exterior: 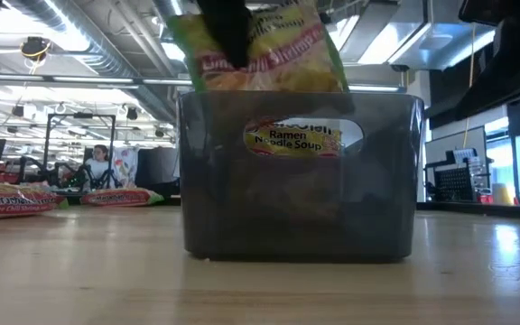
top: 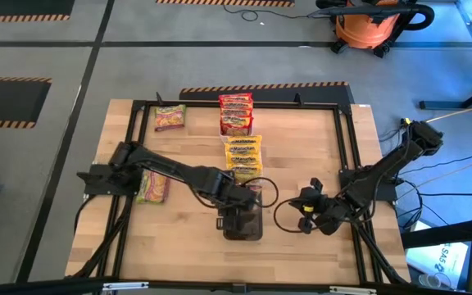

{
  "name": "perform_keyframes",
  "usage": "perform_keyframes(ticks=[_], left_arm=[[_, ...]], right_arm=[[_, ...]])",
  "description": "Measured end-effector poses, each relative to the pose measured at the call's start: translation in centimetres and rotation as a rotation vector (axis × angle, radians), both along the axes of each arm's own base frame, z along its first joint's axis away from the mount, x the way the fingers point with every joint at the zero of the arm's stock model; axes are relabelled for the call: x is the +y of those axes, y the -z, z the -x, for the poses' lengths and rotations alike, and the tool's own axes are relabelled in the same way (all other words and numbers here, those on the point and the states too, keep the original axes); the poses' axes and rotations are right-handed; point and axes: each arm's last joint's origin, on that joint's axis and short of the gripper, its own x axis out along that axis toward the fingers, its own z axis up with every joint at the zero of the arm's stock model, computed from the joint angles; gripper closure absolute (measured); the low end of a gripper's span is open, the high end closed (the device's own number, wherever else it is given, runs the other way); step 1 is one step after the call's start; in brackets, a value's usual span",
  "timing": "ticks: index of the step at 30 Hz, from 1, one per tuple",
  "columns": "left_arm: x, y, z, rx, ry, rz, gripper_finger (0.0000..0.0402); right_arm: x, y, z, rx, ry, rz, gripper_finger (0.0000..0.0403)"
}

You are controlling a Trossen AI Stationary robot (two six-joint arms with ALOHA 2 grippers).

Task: Sort Maruchan noodles
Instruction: Put the green noodle pack into the black bin

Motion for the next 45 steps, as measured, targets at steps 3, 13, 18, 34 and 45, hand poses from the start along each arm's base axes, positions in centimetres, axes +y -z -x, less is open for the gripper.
perform_keyframes(ticks=[3, 13, 18, 34, 45], left_arm=[[-0.1, 0.9, -0.7, 0.033, 0.003, -0.009, 0.0276], [-0.1, 4.5, -2.5, 0.092, 0.018, -0.013, 0.0276], [-0.3, 5.4, -2.9, 0.101, 0.024, -0.013, 0.0275], [-0.2, 5.9, -3.7, 0.087, 0.057, -0.031, 0.0196], [0.2, 4.4, -3.9, 0.013, 0.015, -0.171, 0.0197]], right_arm=[[-0.1, 0.2, 0.1, 0.003, 0.006, -0.001, 0.0379], [-0.1, 0.4, 0.2, 0.003, 0.021, -0.016, 0.0379], [-0.1, 0.4, 0.2, 0.006, 0.017, -0.021, 0.0379], [0.1, 0.5, 0.0, -0.003, 0.016, -0.030, 0.0379], [0.1, 0.5, -0.1, -0.006, 0.016, -0.032, 0.0379]])
